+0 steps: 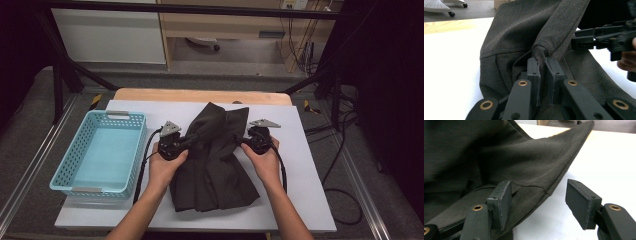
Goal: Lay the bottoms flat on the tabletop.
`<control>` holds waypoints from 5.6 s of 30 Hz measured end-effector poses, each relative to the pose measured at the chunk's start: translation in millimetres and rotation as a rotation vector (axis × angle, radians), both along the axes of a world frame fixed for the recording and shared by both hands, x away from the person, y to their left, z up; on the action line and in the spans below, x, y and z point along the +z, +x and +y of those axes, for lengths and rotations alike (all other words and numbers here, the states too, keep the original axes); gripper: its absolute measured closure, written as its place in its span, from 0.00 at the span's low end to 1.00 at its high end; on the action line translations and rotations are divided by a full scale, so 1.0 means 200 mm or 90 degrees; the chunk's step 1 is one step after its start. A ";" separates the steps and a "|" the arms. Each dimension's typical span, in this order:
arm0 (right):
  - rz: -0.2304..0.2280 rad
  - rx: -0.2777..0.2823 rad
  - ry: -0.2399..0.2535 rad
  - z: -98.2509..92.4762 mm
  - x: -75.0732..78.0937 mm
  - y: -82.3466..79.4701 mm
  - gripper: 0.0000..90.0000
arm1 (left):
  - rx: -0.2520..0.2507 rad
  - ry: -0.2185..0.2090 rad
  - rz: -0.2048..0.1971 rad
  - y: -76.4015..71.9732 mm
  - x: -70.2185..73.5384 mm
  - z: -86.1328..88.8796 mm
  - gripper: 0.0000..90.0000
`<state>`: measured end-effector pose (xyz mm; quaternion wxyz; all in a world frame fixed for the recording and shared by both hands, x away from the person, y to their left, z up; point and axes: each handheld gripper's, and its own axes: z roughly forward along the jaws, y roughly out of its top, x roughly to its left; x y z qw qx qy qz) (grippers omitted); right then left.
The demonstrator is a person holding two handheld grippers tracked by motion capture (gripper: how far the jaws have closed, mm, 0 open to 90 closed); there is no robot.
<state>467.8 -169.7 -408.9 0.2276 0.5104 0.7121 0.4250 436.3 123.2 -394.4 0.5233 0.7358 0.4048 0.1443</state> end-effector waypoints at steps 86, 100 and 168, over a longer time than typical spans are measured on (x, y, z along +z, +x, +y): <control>-0.041 -0.005 -0.119 -0.44 0.25 0.02 0.93 | 0.069 -0.016 -0.010 0.13 0.12 0.12 0.91; -0.070 -0.027 -0.124 -0.51 0.33 0.02 0.93 | 0.082 -0.023 -0.013 0.16 0.16 0.13 0.91; -0.114 -0.058 -0.128 -0.61 0.39 0.10 0.93 | 0.140 0.004 -0.038 0.23 0.25 0.22 0.92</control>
